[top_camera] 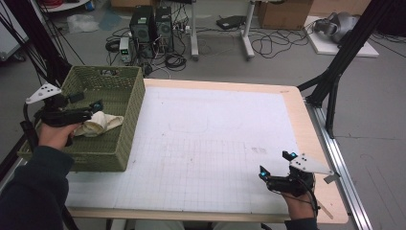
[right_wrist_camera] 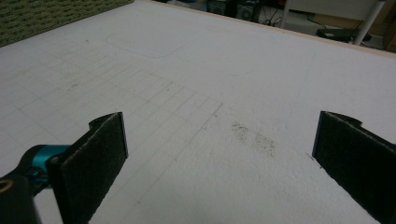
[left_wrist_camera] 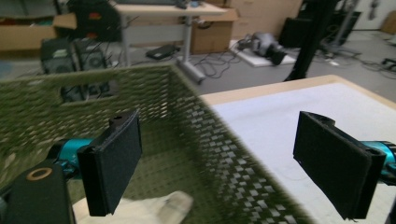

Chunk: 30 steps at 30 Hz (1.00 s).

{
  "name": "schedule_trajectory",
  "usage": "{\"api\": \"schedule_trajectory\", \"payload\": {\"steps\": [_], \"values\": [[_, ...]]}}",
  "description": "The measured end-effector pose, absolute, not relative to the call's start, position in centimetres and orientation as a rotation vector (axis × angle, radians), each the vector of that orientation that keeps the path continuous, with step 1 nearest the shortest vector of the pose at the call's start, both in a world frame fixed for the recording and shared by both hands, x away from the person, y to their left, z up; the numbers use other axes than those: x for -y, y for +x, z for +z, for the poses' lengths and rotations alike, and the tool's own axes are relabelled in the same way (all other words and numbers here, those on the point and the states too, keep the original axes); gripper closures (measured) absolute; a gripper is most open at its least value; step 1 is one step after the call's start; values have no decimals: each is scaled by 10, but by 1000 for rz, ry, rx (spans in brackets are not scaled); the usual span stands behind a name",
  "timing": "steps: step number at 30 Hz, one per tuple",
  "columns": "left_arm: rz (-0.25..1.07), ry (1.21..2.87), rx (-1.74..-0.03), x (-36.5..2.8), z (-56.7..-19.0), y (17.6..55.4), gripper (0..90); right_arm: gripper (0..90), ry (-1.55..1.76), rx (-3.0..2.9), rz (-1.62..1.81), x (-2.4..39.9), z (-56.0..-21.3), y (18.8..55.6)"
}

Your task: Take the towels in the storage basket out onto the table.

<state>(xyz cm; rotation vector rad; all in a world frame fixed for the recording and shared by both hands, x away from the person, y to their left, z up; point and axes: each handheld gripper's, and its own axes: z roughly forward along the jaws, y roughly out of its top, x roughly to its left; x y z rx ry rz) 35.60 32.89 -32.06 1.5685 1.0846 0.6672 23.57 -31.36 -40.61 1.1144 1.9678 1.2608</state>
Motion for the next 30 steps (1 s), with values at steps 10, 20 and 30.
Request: {"api": "schedule_trajectory", "payload": {"steps": [10,20,30], "values": [[682,1639,-1247,-350,-341,380,166,24,1126,-1973,1253,314,-407,236],[625,1786,-1434,-352,-366,401,184,24,1122,-1981,1242,313,-408,236],[570,1900,-1624,-358,-392,416,212,24,1132,-1989,1234,313,-411,237]]}}
